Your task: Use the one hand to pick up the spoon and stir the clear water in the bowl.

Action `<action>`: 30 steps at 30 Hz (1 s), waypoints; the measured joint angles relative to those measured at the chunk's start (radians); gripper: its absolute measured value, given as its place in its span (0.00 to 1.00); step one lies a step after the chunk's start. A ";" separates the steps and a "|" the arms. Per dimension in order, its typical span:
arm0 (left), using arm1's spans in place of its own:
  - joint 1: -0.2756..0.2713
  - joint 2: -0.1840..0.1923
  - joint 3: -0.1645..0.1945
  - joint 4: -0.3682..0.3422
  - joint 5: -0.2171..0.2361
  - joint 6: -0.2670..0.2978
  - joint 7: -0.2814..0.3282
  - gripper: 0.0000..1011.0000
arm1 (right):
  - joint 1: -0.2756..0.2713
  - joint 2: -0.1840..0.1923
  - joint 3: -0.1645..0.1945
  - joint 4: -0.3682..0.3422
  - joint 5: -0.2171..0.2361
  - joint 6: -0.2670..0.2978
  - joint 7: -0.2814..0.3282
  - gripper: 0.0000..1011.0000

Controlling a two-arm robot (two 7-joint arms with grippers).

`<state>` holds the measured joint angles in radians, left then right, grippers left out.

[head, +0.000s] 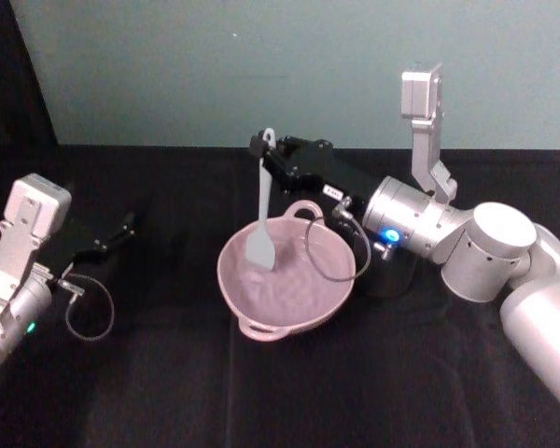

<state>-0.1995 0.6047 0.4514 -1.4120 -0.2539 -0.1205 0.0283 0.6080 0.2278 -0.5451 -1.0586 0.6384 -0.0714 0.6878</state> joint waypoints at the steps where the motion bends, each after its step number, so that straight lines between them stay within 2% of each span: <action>1: 0.000 0.000 0.000 0.000 0.000 0.000 0.000 1.00 | 0.006 -0.001 0.004 0.007 -0.001 -0.002 0.000 0.11; 5: 0.000 0.000 0.000 0.000 0.000 0.000 0.000 1.00 | 0.009 0.008 0.014 0.007 -0.009 -0.003 -0.005 0.11; 10: 0.000 0.000 0.000 0.000 0.000 0.000 0.000 1.00 | -0.010 0.034 0.029 -0.026 -0.013 0.005 -0.022 0.11; 21: 0.000 0.000 0.000 0.000 0.000 0.000 0.000 1.00 | -0.113 0.118 0.058 -0.191 -0.014 0.049 -0.070 0.11; 30: 0.000 0.000 0.000 0.000 0.000 0.000 0.000 1.00 | -0.165 0.134 0.044 -0.280 -0.012 0.055 -0.080 0.11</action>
<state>-0.1996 0.6046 0.4514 -1.4120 -0.2539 -0.1205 0.0283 0.4434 0.3614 -0.5013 -1.3384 0.6266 -0.0164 0.6076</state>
